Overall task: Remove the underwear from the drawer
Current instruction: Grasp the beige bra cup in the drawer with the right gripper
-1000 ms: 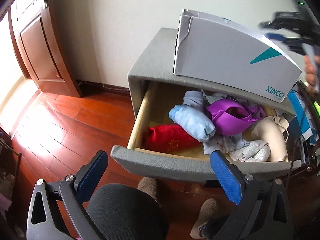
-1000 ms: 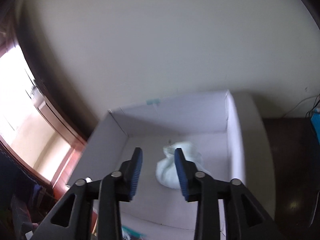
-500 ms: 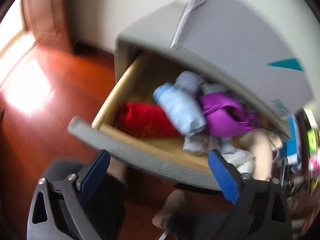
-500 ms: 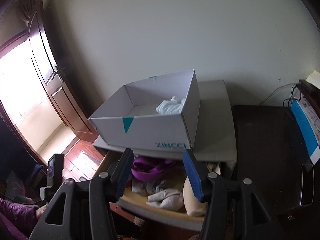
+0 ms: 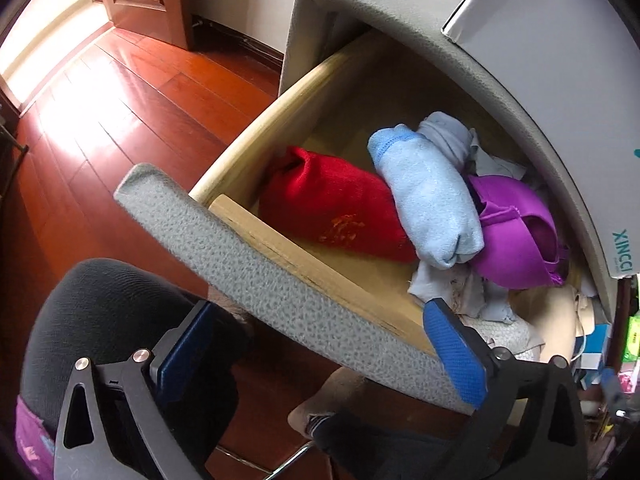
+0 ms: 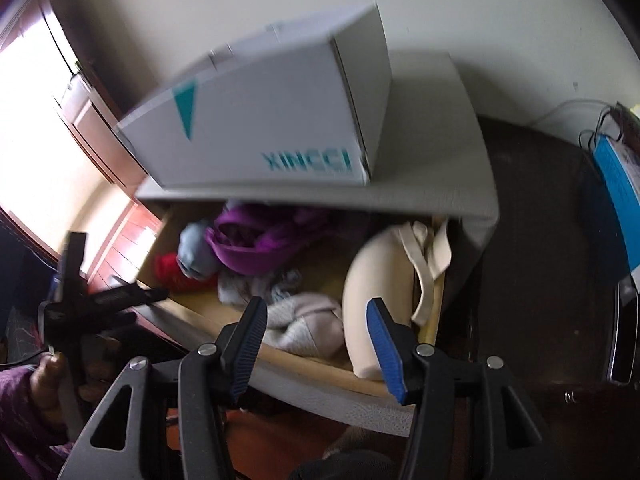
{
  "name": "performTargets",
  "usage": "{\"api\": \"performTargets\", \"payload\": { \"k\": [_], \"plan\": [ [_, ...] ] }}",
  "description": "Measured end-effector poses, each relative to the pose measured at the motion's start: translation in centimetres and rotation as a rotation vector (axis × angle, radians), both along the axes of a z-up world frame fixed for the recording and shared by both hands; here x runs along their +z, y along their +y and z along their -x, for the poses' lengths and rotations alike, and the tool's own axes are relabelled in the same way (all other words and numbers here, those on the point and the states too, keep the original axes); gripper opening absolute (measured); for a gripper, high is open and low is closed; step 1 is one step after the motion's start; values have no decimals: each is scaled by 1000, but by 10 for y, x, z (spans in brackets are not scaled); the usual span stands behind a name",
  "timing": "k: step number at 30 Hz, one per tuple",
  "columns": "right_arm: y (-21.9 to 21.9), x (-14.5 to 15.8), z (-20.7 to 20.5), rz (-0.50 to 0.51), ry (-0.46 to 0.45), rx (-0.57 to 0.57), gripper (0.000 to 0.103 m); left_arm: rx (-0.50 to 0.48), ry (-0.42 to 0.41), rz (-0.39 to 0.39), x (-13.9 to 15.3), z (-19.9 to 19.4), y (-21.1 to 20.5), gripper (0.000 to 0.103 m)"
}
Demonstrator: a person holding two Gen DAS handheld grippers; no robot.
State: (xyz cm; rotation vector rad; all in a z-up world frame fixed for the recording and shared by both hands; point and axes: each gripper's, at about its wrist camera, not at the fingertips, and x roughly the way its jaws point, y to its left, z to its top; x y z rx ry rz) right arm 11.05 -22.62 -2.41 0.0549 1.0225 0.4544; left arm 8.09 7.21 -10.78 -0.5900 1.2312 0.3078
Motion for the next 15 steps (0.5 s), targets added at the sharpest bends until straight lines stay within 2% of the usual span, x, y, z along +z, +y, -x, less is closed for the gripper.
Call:
{"api": "performTargets", "payload": {
  "k": [2, 5, 10, 15],
  "plan": [
    [4, -12, -2, 2, 37, 3, 53, -31, -1, -12, 0, 0, 0, 103],
    [9, -17, -5, 36, 39, -4, 53, -68, -8, -26, 2, 1, 1, 103],
    [9, -31, -19, 44, 100, -44, 53, -79, 11, 0, -3, 13, 8, 103],
    [12, -56, -27, 160, 159, -89, 53, -87, 17, 6, -6, 14, 16, 103]
  ]
}}
